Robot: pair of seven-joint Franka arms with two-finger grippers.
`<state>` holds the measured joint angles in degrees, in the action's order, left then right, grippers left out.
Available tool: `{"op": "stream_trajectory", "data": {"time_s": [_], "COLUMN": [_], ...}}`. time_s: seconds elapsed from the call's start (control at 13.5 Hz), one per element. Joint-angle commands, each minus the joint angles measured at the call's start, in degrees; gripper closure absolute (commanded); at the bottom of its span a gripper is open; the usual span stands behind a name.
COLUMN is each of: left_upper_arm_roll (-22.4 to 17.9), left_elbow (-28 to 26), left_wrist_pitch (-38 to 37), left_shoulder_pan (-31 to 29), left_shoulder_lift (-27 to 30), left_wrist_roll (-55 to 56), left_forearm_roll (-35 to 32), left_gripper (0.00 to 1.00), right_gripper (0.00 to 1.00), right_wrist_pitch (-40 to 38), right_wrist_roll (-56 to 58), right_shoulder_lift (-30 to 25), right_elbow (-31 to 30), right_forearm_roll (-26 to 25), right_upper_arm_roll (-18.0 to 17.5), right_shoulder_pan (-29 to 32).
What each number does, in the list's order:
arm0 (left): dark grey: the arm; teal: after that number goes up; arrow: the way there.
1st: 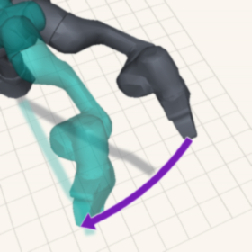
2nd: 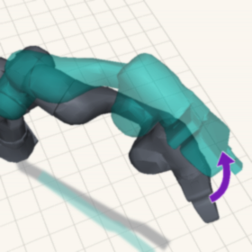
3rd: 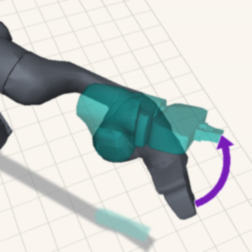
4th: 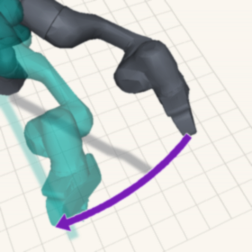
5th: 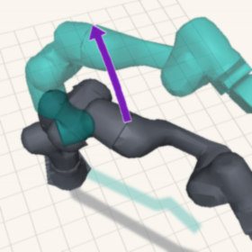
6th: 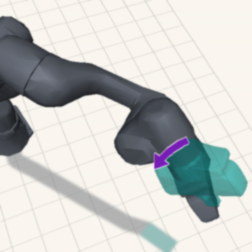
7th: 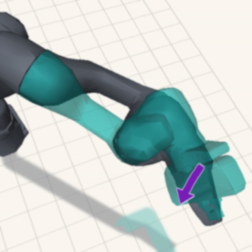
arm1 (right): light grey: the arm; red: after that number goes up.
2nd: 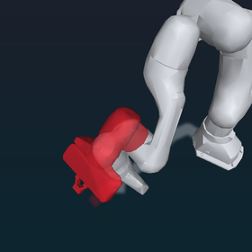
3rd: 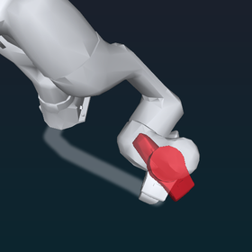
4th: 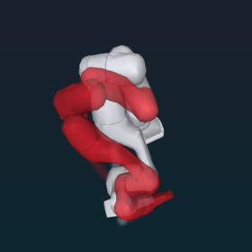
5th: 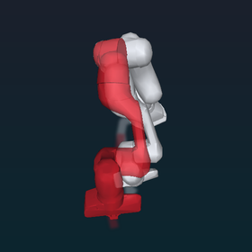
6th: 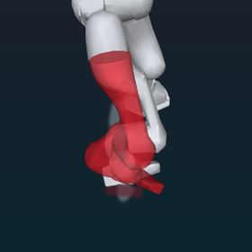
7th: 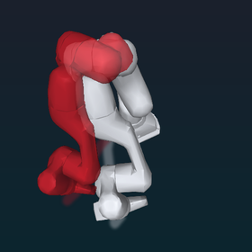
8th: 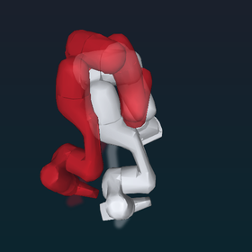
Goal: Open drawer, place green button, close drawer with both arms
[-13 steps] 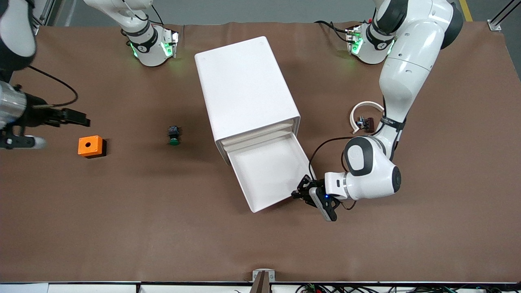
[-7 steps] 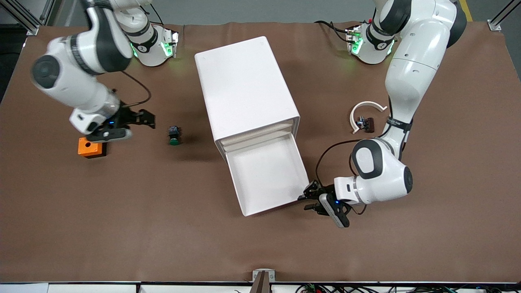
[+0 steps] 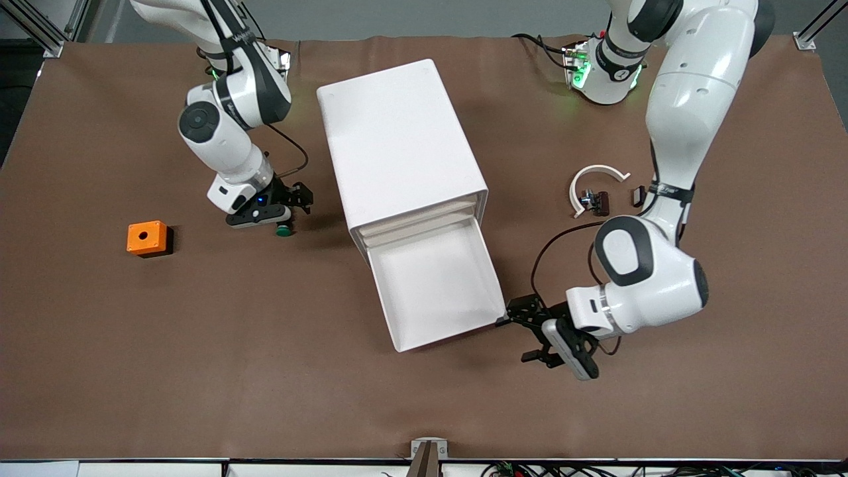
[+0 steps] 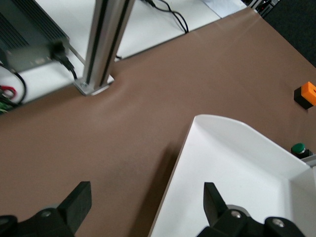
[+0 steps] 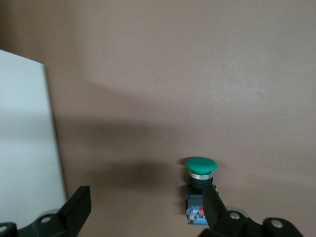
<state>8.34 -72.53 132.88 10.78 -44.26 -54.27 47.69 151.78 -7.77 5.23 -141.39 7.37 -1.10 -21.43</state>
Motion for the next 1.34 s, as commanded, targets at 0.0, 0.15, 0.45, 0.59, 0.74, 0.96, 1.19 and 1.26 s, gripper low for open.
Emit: {"op": "stream_trajectory", "data": {"time_s": [0.0,0.15,0.45,0.59,0.74,0.96,1.19,1.26], "left_upper_arm_roll": [-0.9,-1.0,-1.1,-1.1,-1.0,-0.6,-1.0,-1.0], "left_elbow": [-3.8,-3.9,-3.9,-3.9,-4.0,-3.9,-4.0,-4.0], "left_wrist_pitch": [-1.9,-7.3,-17.7,-21.8,-24.8,-31.3,-38.8,-40.2], "left_shoulder_pan": [-1.1,-2.4,-8.7,-10.3,-10.2,-10.0,-11.3,-12.5], "left_shoulder_lift": [6.2,8.9,13.7,16.8,19.9,23.9,28.2,29.5], "left_wrist_roll": [3.7,7.7,19.0,26.0,31.9,42.0,43.2,43.7], "left_forearm_roll": [-6.4,-10.1,-18.5,-25.2,-36.0,-44.6,-45.6,-45.7], "left_gripper": [0.0,0.0,0.0,0.0,0.0,0.0,0.0,0.0], "right_gripper": [0.0,0.0,0.0,0.0,0.0,0.47,1.0,1.0], "right_wrist_pitch": [6.0,6.4,10.8,14.4,18.0,18.7,18.1,17.2], "right_wrist_roll": [-0.9,-0.7,-0.3,-0.2,-0.2,-0.5,-2.0,-1.9], "right_shoulder_lift": [2.8,4.0,4.5,6.6,9.6,11.3,10.8,10.2], "right_elbow": [-3.2,-3.5,-6.6,-7.8,-8.1,-8.0,-7.9,-7.8], "right_forearm_roll": [-1.6,-3.2,-7.1,-7.5,-7.5,-7.4,-7.1,-7.1], "right_upper_arm_roll": [0.8,0.8,1.1,1.2,1.1,1.0,0.9,0.9], "right_shoulder_pan": [-0.5,-0.5,1.4,2.2,3.1,3.4,3.6,3.6]}}
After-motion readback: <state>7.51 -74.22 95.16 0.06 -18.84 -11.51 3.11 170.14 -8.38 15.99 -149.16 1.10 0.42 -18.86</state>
